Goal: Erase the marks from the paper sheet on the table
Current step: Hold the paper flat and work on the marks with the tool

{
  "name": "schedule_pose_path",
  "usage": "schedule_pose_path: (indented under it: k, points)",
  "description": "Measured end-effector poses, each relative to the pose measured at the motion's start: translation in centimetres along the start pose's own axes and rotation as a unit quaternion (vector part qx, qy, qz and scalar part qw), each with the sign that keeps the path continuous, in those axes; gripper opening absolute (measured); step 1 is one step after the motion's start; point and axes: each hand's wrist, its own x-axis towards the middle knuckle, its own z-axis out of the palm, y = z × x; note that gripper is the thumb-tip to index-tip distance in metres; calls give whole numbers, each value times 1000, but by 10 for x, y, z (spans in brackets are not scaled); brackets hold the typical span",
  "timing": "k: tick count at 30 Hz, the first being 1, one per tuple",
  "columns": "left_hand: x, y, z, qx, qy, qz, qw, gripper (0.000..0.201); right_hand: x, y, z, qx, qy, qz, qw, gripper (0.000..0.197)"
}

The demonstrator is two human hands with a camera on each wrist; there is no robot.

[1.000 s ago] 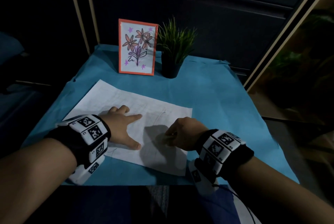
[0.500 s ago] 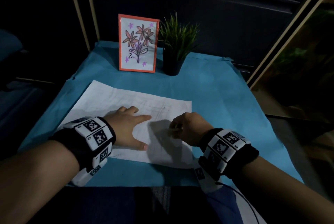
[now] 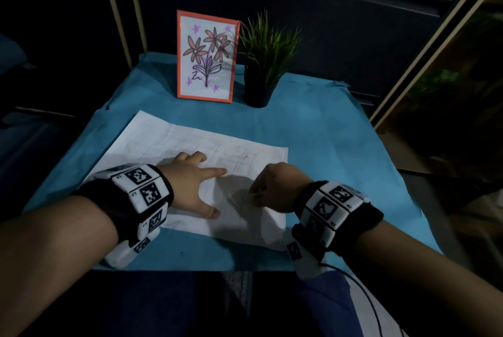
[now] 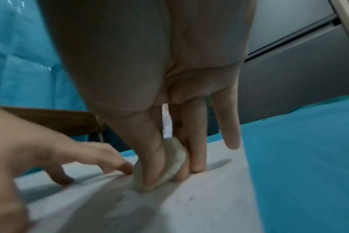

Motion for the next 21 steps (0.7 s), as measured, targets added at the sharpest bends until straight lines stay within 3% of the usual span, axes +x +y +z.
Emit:
schedule_pose_path:
  k: [3, 8, 12, 17, 21]
  points:
    - [2, 0, 0, 10, 2, -1, 1000, 96, 4, -2, 1, 6, 37, 8, 999, 24]
    - [0, 0, 0, 13, -8, 1, 1000, 95, -5, 0, 4, -3, -23, -4, 1000, 26]
    - [1, 0, -1, 17, -4, 0, 1000, 95, 1, 2, 2, 3, 37, 11, 999, 25]
    - [1, 0, 1, 12, -14, -3, 1000, 96, -9, 2, 7, -6, -42, -12, 999, 28]
    - [2, -1, 0, 2, -11, -1, 1000, 95, -5, 5, 6, 12, 29, 10, 999, 27]
